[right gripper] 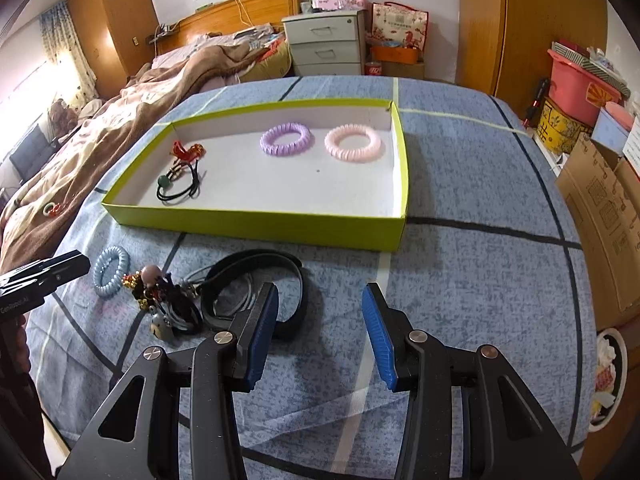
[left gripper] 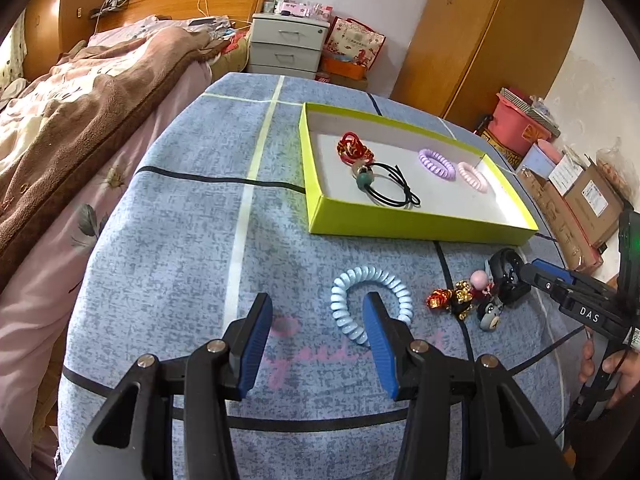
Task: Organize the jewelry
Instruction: 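Withdraw both open tools from the box toward the remaining jewelry, then grasp the pale blue coil with the left tool while the right tool grasps the black watch band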
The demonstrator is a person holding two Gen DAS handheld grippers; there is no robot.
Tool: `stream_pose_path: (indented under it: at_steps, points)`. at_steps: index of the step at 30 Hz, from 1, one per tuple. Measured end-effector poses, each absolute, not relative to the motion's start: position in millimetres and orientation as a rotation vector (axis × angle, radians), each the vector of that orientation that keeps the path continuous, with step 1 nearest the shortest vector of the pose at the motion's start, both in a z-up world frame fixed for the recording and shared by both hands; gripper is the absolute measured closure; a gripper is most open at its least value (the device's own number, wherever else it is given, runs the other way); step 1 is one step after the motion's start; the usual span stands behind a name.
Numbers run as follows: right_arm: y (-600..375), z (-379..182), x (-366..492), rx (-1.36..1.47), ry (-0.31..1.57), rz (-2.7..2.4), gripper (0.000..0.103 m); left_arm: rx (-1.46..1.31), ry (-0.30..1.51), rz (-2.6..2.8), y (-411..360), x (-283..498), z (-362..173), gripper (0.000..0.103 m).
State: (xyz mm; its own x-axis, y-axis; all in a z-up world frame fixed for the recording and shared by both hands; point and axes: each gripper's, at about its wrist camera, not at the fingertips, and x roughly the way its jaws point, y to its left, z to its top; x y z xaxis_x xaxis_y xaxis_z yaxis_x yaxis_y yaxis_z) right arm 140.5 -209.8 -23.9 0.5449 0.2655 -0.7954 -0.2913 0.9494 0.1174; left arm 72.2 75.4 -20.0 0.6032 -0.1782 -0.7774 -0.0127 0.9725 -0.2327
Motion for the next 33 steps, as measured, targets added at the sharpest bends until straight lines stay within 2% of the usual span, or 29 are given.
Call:
stream_pose_path:
  at_steps: [14, 17, 20, 22, 23, 29, 33]
  points:
    - [-199.8, -28.0, 147.3, -0.039, 0.966, 0.375, 0.059, -0.108, 0.954, -0.071, 59.7, 80.8, -24.4, 0.054]
    - [-198.7, -28.3, 147.8, -0.040, 0.969, 0.390, 0.076, -0.008, 0.955, -0.037, 49.6, 81.3, -26.4, 0.054]
    - [-198.5, -28.4, 147.4, -0.052, 0.968, 0.387, 0.077, -0.024, 0.951, -0.045, 51.1, 82.0, -25.9, 0.054]
    - [-199.0, -28.5, 147.6, -0.048, 0.969, 0.388, 0.083, -0.022, 0.950, -0.048, 51.8, 81.6, -25.8, 0.054]
    - [-199.7, -28.5, 147.6, -0.049, 0.967, 0.380, 0.088, -0.015, 0.949, -0.049, 51.2, 82.4, -25.9, 0.056]
    - [-200.4, -28.5, 146.0, -0.034, 0.957, 0.380, 0.095, 0.011, 0.943, -0.059, 49.0, 83.9, -24.9, 0.075]
    - [-201.8, -25.4, 143.1, -0.033, 0.943, 0.371, 0.097, 0.015, 0.940, -0.069, 47.4, 83.9, -24.3, 0.089]
